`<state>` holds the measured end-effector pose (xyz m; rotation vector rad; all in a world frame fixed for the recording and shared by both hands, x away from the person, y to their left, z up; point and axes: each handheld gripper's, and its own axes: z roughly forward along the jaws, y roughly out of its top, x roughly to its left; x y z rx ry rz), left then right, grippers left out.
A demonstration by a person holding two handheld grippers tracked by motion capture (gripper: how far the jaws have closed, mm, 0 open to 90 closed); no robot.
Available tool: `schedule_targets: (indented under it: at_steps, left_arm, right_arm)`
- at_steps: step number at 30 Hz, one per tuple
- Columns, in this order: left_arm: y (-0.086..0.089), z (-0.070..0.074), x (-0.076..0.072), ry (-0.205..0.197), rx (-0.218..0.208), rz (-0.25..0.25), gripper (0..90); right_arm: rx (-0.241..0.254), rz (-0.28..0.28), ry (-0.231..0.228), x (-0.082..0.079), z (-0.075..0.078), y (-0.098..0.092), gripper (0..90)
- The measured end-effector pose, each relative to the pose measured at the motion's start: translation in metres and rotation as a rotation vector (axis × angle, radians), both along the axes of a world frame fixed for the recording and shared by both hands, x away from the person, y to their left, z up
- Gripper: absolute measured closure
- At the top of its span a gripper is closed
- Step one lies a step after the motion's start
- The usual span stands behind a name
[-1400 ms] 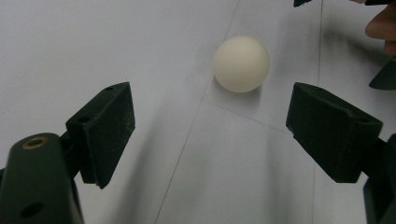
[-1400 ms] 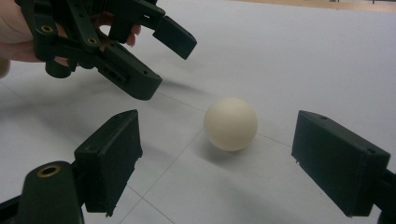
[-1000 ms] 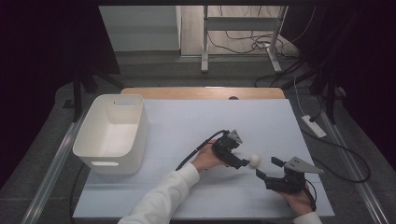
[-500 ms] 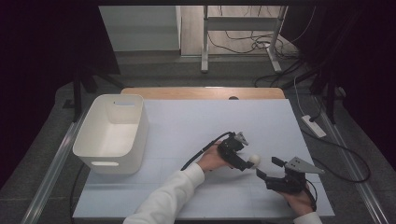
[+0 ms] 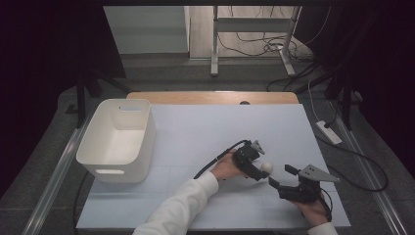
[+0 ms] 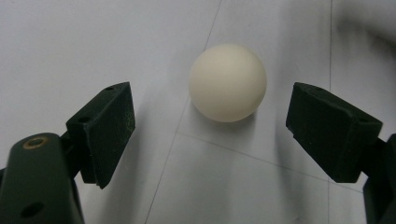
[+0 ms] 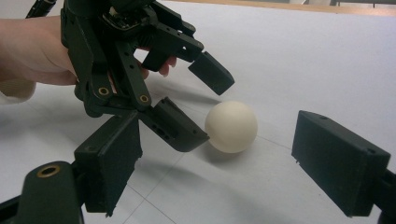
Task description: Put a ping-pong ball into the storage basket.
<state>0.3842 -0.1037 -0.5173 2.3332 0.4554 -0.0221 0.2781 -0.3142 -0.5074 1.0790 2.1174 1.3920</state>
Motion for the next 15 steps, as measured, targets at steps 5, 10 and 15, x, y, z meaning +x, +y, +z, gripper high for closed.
schedule_targets:
  at_steps: [5,10,15]
  left_arm:
    - [-0.0043,0.0002,0.0006,-0.002,0.010,-0.008,17.4]
    - [-0.0084,-0.0011,0.0011,-0.007,0.024,-0.029,20.4]
    - [-0.0093,-0.0024,0.0026,-0.002,0.023,-0.035,26.0]
  right_arm:
    - [0.002,-0.002,0.002,-0.0003,-0.0001,-0.0006,15.9]
    - [-0.001,0.000,0.000,-0.0002,-0.0001,-0.0005,15.9]
    - [-0.001,-0.001,0.001,-0.0001,-0.0004,-0.0007,15.9]
